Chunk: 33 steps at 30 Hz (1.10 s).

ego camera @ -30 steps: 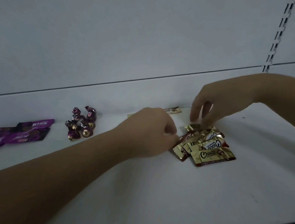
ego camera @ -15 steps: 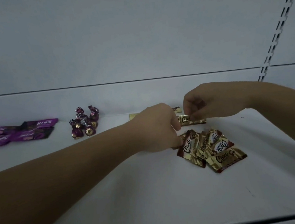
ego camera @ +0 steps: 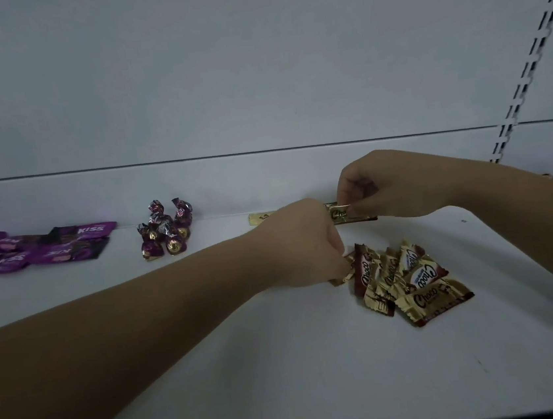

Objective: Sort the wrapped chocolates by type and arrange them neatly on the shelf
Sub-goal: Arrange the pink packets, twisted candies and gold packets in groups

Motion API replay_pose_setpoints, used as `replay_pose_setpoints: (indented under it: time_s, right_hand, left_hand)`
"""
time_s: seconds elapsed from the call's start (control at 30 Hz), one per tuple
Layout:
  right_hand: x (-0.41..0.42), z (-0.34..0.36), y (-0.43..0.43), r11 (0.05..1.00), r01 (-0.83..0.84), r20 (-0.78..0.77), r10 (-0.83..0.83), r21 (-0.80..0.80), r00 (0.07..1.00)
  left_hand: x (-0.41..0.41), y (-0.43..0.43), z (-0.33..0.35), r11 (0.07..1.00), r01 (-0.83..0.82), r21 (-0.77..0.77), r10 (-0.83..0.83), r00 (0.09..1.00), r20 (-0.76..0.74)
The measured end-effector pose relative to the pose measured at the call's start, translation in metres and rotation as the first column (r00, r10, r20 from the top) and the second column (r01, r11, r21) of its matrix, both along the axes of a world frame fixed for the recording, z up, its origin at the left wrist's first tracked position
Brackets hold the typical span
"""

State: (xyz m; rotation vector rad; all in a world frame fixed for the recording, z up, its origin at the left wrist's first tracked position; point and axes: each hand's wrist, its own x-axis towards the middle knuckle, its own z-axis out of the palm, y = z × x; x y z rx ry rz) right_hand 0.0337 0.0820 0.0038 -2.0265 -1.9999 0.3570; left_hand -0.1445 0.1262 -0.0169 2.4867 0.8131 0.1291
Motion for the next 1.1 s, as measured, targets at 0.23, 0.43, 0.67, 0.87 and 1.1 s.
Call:
replay_pose_setpoints:
  time_s: [0.23, 0.43, 0.67, 0.87, 1.1]
  right_hand:
    - [0.002, -0.013, 0.003, 0.999, 0.002, 0.009, -0.002, 0.037, 1.000]
    - [0.004, -0.014, 0.002, 0.999, 0.018, -0.027, -0.017, 0.029, 0.999]
    - [0.002, -0.017, -0.001, 0.999, 0.045, 0.011, -0.045, 0.008, 0.999]
    - [-0.001, -0.017, -0.002, 0.999, 0.030, -0.022, -0.030, 0.013, 0.999]
    - [-0.001, -0.021, -0.002, 0.999, 0.023, 0.048, -0.024, 0.033, 0.999]
  left_hand:
    - [0.006, -0.011, -0.005, 0.989, 0.053, 0.136, -0.055, 0.998, 0.012]
    - [0.004, -0.013, -0.003, 0.986, 0.083, 0.148, -0.080, 0.996, -0.029]
    - [-0.021, 0.007, 0.001, 0.966, 0.037, 0.255, -0.037, 0.999, -0.006]
    - [-0.020, 0.004, -0.010, 0.924, 0.092, 0.370, -0.112, 0.993, 0.032]
    - [-0.032, 0.029, -0.003, 0.931, 0.017, 0.365, -0.003, 0.999, -0.038]
